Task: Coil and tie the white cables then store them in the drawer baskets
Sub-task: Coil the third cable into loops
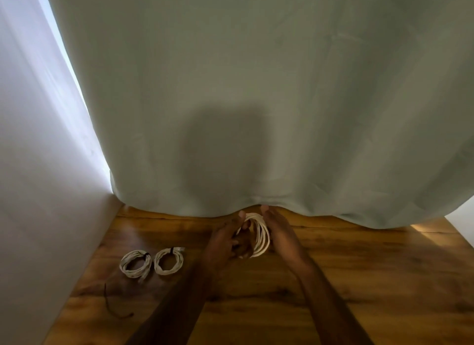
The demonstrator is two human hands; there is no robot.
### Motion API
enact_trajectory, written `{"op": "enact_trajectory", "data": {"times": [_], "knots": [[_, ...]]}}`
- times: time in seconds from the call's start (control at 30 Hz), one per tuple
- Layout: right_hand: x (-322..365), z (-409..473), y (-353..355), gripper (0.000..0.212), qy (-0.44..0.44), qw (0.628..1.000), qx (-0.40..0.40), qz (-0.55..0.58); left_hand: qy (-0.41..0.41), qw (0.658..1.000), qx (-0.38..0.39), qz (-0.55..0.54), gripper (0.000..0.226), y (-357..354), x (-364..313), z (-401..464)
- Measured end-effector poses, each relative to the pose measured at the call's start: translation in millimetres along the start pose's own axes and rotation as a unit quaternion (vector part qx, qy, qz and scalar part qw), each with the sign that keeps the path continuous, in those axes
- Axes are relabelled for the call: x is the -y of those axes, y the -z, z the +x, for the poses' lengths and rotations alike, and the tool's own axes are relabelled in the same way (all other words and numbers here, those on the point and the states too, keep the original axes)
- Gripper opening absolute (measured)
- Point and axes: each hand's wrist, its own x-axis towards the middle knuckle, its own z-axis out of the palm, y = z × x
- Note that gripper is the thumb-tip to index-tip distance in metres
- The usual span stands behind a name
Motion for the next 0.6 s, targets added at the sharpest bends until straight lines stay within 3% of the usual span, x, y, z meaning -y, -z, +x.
{"op": "enact_trajectory", "data": {"times": [0.1, 0.2, 0.3, 0.37, 0.47, 0.6], "knots": [[-10.3, -5.2, -19.2, 0.074, 0.0, 0.996, -0.008, -0.085, -0.008, 0.997, -0.018, 0.078, 0.055, 5.5, 5.5, -4.9], [-8.6, -16.2, -40.8, 0.061, 0.022, 0.991, -0.124, -0.037, -0.008, 0.992, -0.044, 0.121, 0.057, 6.8, 9.0, -9.8], [-12.8, -17.8, -53.6, 0.059, 0.046, 0.976, -0.214, 0.007, 0.003, 0.997, -0.025, 0.075, 0.054, 11.1, 11.8, -13.3], [-13.7, -15.4, -55.2, 0.061, 0.087, 0.965, -0.246, -0.026, 0.014, 1.0, 0.021, 0.007, 0.042, 23.0, 12.2, -14.8], [-14.5, -11.0, -57.0, 0.061, 0.11, 0.962, -0.239, -0.075, 0.042, 0.994, 0.083, -0.048, 0.025, 41.2, 9.3, -20.3], [-21.1, -3.0, -61.5, 0.061, 0.12, 0.967, -0.169, -0.149, 0.06, 0.992, 0.032, -0.105, 0.019, 49.0, 7.6, -25.0]]}}
